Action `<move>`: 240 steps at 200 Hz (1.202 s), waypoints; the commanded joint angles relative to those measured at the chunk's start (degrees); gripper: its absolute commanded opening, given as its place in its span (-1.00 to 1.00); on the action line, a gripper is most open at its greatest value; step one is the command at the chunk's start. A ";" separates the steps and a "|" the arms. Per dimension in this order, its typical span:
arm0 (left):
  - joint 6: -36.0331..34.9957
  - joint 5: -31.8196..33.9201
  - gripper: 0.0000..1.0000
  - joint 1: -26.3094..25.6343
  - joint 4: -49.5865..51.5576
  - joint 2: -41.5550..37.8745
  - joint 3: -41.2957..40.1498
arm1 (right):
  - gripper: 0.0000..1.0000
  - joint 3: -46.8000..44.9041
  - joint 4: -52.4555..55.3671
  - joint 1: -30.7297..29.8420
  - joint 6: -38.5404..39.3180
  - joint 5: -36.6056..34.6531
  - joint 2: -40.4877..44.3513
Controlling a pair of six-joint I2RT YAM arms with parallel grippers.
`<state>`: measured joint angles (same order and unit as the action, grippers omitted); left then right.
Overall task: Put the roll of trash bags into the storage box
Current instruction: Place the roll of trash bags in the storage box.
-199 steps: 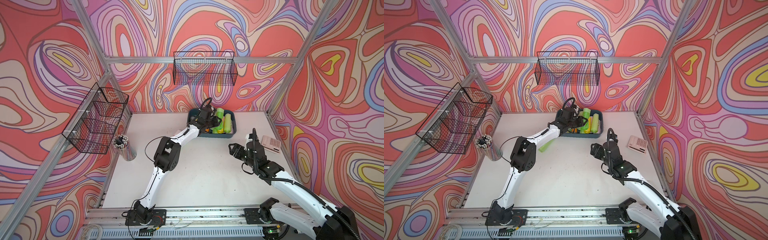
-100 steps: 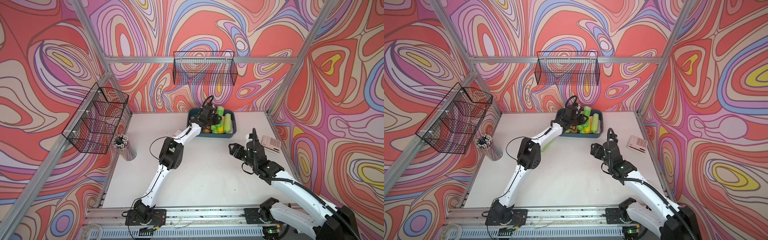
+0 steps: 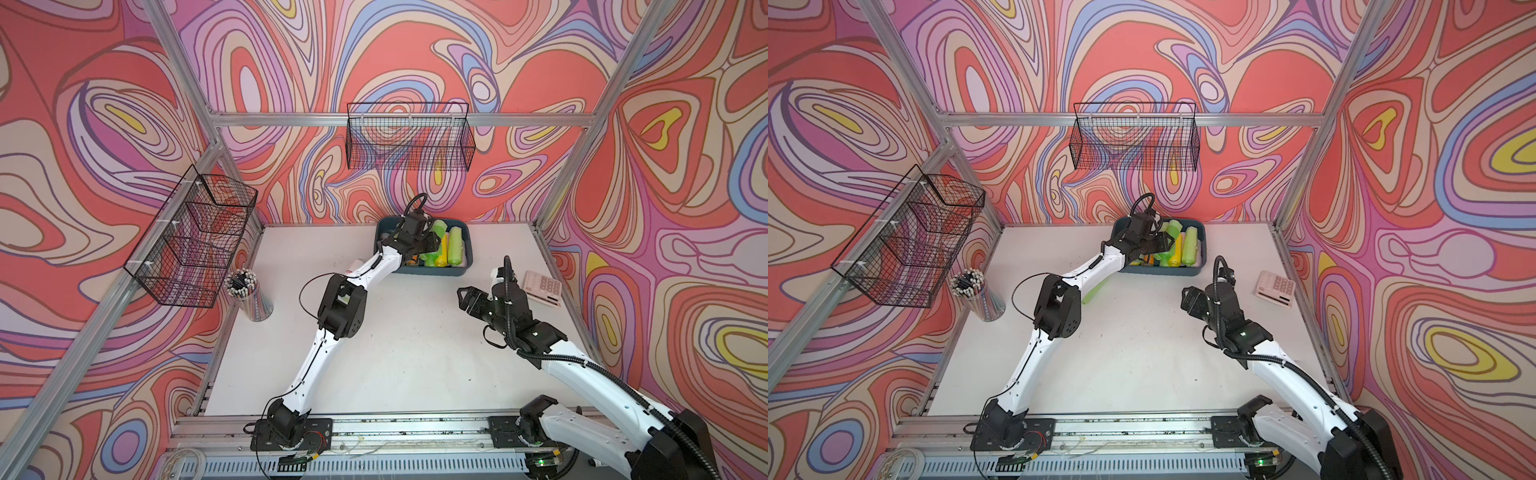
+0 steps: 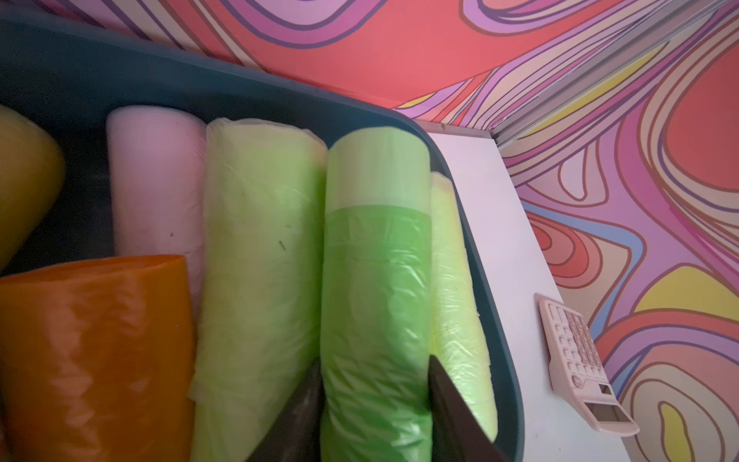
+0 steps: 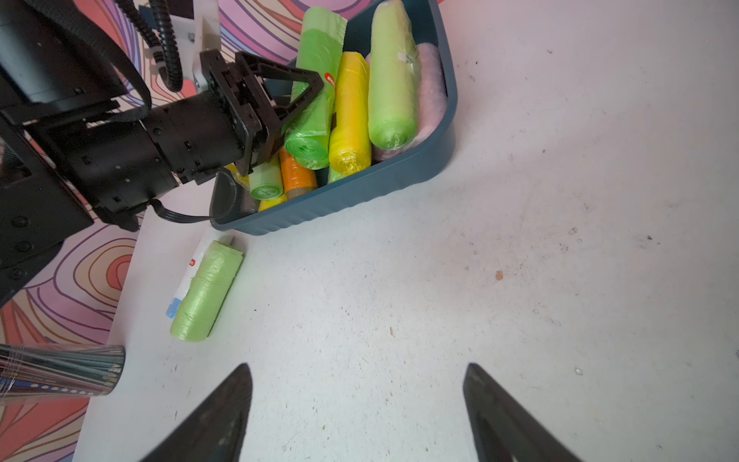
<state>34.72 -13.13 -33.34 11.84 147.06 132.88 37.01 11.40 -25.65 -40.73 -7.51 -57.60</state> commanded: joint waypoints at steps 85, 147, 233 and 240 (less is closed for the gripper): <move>-4.22 -0.24 1.00 0.08 -3.56 -9.74 -8.83 | 0.72 1.22 0.39 -0.28 -0.48 0.84 0.39; -5.36 0.46 1.00 0.04 -4.54 -16.08 -16.81 | 0.94 1.31 -0.58 -0.21 -2.63 2.02 0.38; -8.32 8.05 1.00 0.25 -8.35 -36.45 -40.85 | 0.96 5.63 -5.10 -0.25 -2.71 8.70 -6.91; -8.57 9.28 1.00 0.44 -8.29 -38.36 -42.69 | 0.96 7.00 -3.65 -0.28 -2.08 7.90 -7.97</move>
<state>28.18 -9.32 -33.36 6.04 115.13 95.66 39.94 8.29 -25.65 -43.11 -0.73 -62.61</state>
